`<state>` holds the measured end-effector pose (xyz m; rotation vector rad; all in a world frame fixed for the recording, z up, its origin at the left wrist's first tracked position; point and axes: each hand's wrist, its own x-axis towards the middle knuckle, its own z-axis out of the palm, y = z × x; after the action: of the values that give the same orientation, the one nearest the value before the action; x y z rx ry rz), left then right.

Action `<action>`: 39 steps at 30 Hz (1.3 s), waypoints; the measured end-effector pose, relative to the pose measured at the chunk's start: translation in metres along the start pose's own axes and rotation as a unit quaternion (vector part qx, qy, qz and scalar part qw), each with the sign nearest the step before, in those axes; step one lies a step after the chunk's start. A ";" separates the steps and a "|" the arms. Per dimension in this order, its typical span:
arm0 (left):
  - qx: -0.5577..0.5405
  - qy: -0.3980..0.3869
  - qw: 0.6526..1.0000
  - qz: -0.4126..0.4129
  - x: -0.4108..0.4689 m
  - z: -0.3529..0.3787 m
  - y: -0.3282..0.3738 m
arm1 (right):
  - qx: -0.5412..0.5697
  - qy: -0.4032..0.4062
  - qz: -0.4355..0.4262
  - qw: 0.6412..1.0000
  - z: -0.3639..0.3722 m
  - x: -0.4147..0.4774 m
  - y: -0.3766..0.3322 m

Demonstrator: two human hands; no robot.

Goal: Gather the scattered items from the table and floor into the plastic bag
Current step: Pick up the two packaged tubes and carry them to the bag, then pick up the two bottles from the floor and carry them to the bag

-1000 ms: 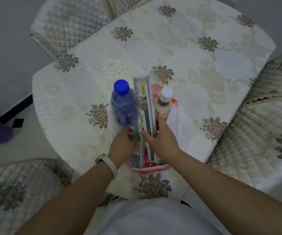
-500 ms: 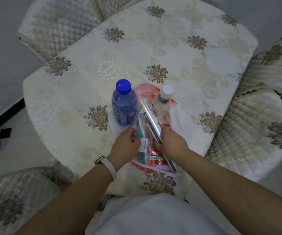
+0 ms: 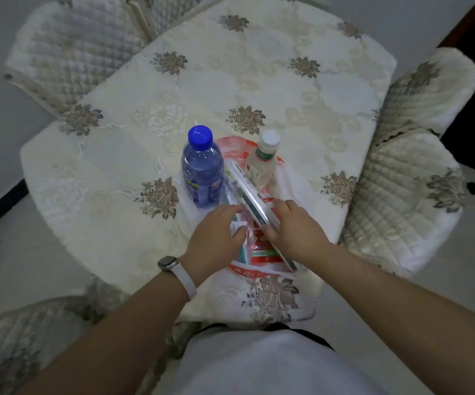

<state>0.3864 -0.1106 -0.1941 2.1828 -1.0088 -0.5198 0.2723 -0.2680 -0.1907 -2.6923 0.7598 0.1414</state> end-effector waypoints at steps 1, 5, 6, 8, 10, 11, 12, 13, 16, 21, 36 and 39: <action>0.007 0.004 1.000 0.024 0.000 0.001 0.005 | -0.008 0.013 -0.008 1.000 -0.004 -0.007 0.003; 0.049 0.010 0.993 0.105 0.001 0.012 0.031 | -0.065 0.068 -0.040 0.995 -0.023 -0.032 0.024; 0.065 0.008 0.990 0.121 0.000 0.016 0.041 | -0.080 0.081 -0.049 0.992 -0.028 -0.038 0.033; 0.096 0.005 0.984 0.153 -0.001 0.024 0.060 | -0.102 0.098 -0.057 0.988 -0.037 -0.052 0.050; 0.127 0.005 0.976 0.180 -0.003 0.036 0.085 | -0.103 0.113 -0.048 0.987 -0.048 -0.069 0.071; 0.131 -0.001 0.974 0.183 -0.004 0.042 0.095 | -0.103 0.126 -0.047 0.986 -0.053 -0.076 0.080; 0.135 -0.003 0.974 0.182 -0.005 0.043 0.098 | -0.102 0.135 -0.049 0.984 -0.056 -0.078 0.083; 0.153 -0.004 0.967 0.205 -0.007 0.062 0.126 | -0.091 0.144 -0.031 0.985 -0.066 -0.100 0.109; 0.171 -0.006 0.958 0.229 -0.007 0.085 0.162 | -0.086 0.172 -0.035 0.981 -0.084 -0.129 0.140; 0.194 -0.015 0.925 0.326 -0.006 0.161 0.264 | -0.085 0.215 0.015 0.973 -0.122 -0.200 0.239; 0.224 -0.061 0.859 0.456 0.051 0.309 0.422 | -0.107 0.271 0.138 0.947 -0.164 -0.286 0.435; 0.216 -0.077 0.864 0.449 0.089 0.338 0.428 | -0.110 0.263 0.138 0.948 -0.168 -0.267 0.462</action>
<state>0.0221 -0.5211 -0.1308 1.7220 -2.2138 -0.0092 -0.1965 -0.5646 -0.1201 -2.8442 1.3487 -0.4755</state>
